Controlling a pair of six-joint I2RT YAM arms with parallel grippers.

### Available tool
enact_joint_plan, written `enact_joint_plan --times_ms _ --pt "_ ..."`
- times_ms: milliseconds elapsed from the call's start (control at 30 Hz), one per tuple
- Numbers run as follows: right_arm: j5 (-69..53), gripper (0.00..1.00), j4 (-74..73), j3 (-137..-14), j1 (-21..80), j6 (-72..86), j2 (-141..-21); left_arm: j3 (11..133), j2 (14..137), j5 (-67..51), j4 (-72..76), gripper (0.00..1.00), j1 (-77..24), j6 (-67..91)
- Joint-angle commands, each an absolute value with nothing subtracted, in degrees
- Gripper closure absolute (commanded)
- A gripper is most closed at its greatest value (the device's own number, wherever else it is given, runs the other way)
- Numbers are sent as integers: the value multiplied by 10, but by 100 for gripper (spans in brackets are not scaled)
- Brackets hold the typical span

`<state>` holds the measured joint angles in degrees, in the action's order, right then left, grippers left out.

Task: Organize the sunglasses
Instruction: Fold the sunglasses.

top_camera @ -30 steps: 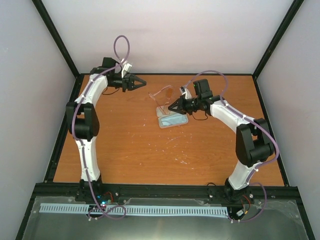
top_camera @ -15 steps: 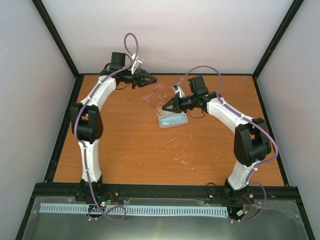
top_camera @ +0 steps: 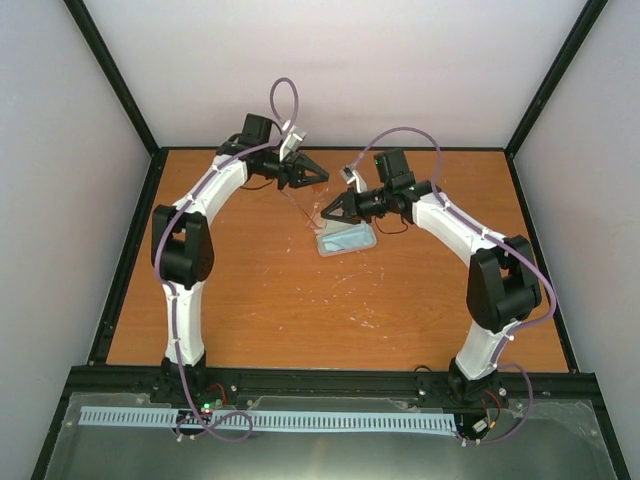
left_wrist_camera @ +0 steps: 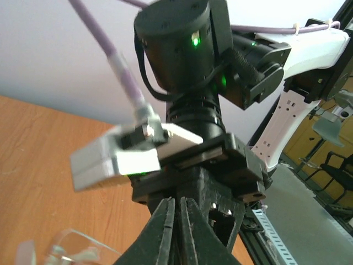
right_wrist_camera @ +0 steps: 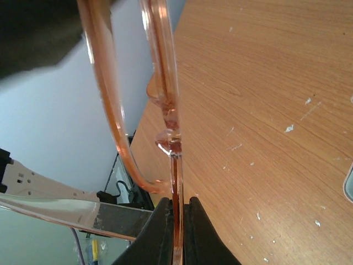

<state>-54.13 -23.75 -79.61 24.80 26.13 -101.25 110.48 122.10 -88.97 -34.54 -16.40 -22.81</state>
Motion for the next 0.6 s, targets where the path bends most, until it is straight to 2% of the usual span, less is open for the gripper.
enact_joint_plan --times_ms 0,233,300,433,567 --pt "-553 97 -222 -823 248 260 -1002 1100 1220 -953 -466 93 -186 -341" --pt "-554 97 -218 -821 246 265 -1001 1093 1213 -910 -483 91 -184 -357" --pt "-547 97 -240 -809 244 253 -1004 1093 1206 -892 -392 90 -164 -259" --pt "-539 97 -236 -757 239 254 -1001 1095 1188 -848 -107 84 -100 -38" --pt "-525 97 -237 -761 224 273 -1028 1186 1201 -846 -97 87 -62 -6"
